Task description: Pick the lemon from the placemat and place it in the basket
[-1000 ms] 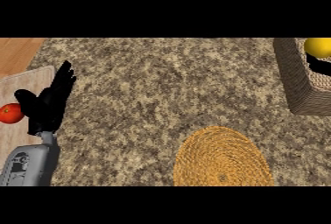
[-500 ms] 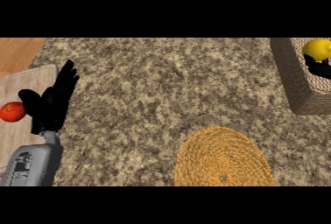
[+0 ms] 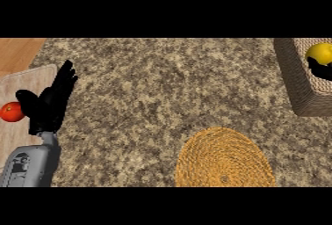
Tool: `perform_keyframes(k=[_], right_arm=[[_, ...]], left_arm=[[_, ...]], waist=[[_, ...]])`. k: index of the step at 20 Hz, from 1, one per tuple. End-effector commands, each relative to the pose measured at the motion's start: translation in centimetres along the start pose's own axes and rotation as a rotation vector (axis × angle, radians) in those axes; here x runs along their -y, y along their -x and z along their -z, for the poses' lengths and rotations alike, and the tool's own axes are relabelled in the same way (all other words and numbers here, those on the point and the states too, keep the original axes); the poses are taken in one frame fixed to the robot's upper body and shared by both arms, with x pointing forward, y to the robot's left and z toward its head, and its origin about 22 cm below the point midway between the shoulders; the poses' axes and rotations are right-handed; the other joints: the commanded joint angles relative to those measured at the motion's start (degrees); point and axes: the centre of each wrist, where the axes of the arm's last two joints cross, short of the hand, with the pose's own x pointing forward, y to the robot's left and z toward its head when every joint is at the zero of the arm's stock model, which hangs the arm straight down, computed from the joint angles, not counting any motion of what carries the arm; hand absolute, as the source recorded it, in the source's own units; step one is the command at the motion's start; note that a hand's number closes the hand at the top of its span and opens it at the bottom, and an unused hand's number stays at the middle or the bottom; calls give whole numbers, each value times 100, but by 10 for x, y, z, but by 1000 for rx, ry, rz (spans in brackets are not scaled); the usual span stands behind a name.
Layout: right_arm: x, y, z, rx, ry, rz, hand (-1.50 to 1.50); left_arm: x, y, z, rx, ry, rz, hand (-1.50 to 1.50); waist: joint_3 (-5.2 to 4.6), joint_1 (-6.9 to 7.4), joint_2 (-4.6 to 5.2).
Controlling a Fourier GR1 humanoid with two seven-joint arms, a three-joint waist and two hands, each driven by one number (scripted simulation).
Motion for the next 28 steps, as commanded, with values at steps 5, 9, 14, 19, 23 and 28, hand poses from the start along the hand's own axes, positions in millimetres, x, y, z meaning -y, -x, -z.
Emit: perform_keyframes(k=[5, 9, 14, 19, 23, 28], right_arm=[[-18, 10, -11, -88, -23, 58, -150], [-3, 11, -7, -32, 103, 249, -150], [13, -1, 4, -65, 184, 482, -150], [36, 20, -3, -134, 243, 699, -150], [45, 64, -31, -204, 264, 820, -150], [47, 103, -65, -256, 289, 942, -150]], left_arm=[[4, 9, -1, 0, -9, 7, 0], [-10, 5, -4, -9, -24, -11, 0], [4, 7, -10, -3, -19, 3, 0], [1, 6, -6, -15, -11, -20, 0], [-5, -3, -5, 6, -31, -6, 0], [8, 3, -4, -7, -37, -19, 0]], waist=[[40, -91, 8], [44, -108, -26], [44, -60, -33], [32, -174, -57], [44, -163, -40], [54, -218, -4]])
